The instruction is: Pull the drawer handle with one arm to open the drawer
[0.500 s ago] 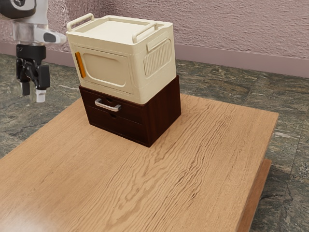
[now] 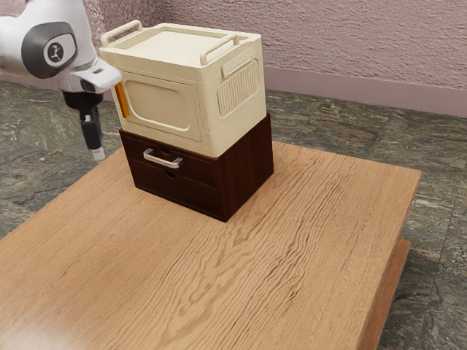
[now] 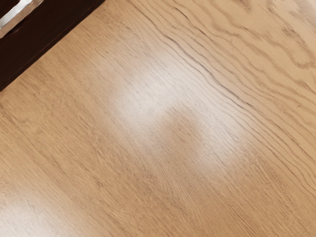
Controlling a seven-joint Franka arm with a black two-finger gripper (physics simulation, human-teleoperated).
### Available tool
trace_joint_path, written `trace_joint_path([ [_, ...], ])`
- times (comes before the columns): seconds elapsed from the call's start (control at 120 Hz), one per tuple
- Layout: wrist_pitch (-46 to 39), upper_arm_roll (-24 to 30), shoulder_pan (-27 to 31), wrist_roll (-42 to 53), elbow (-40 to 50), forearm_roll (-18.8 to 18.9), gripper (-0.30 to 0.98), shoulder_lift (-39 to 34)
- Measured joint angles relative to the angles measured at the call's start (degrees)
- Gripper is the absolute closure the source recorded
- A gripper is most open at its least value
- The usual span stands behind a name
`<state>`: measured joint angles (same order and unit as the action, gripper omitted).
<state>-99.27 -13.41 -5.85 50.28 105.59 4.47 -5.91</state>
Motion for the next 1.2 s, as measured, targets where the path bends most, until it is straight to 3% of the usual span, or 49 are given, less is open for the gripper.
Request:
trace_joint_path([
  [0.158,-15.1,-0.1,0.3,13.1,4.0,-2.4,0.00,3.2],
  [0.425,-32.2,-1.0,0.1,35.1,6.2,-13.7,0.16,8.4],
  [0.642,-38.2,-1.1,4.8,49.8,6.1,-20.0,0.27,12.3],
  [1.108,-44.2,-0.4,4.3,69.3,4.6,-23.6,0.35,18.5],
  [1.2,-44.6,-0.3,4.3,72.0,3.6,-25.8,0.36,20.2],
])
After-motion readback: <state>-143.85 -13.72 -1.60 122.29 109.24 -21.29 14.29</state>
